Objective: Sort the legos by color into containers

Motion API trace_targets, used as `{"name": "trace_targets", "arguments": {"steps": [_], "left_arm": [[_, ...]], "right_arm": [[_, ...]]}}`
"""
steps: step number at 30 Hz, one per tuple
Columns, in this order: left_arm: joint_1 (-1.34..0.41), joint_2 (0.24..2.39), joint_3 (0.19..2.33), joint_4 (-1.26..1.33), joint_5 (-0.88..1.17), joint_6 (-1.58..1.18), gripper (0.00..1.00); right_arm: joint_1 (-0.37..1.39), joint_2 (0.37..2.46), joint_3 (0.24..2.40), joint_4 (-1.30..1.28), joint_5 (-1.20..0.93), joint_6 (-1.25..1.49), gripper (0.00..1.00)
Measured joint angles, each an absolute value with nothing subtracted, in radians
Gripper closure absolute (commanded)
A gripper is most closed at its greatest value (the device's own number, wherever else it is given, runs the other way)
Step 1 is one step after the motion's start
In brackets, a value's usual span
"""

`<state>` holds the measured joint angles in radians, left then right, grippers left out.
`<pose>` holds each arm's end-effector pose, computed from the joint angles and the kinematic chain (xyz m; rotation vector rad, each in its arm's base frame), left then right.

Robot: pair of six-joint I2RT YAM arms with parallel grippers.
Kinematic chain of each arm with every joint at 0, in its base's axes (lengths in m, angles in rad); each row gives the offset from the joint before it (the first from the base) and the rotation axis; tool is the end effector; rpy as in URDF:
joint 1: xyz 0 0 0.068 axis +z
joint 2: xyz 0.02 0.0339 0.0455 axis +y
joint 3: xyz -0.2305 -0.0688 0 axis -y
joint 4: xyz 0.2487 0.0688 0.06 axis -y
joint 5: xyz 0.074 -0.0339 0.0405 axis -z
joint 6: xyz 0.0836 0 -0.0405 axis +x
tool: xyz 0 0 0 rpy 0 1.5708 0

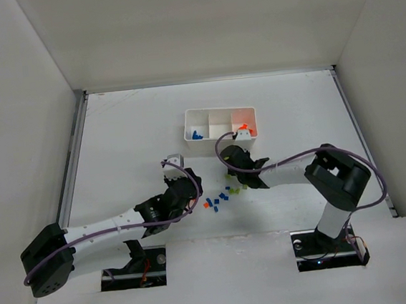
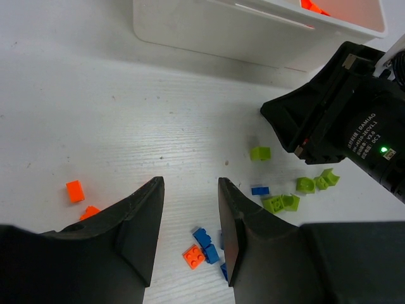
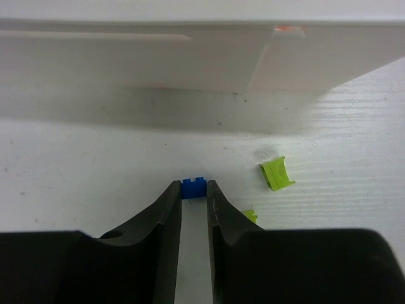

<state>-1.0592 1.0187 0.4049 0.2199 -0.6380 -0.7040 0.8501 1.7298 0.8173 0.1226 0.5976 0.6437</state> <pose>0.1743 -0.2087 0.1614 -0.0757 1.9240 -0.5734 0.2708 0.2371 0.0794 0.0504 2.2002 0.1170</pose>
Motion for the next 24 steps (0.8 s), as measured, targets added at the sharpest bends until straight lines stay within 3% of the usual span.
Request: {"name": "trace_targets", "arguments": {"steps": [10, 18, 24], "left_arm": [[-1.081, 1.013, 0.398, 0.187, -0.645, -0.707, 0.66], [-1.122, 0.997, 0.385, 0.096, -0.682, -0.740, 0.69], [-1.144, 1.002, 0.385, 0.054, -0.702, -0.752, 0.71]], "right_arm": [[0.860, 1.530, 0.877, 0.099, 0.552, 0.582, 0.77], [0.841, 1.751, 1.190, 0.131, 0.468, 0.496, 0.76], [0.801, 1.878, 1.314, 0.132, 0.436, 0.471, 0.59]]}}
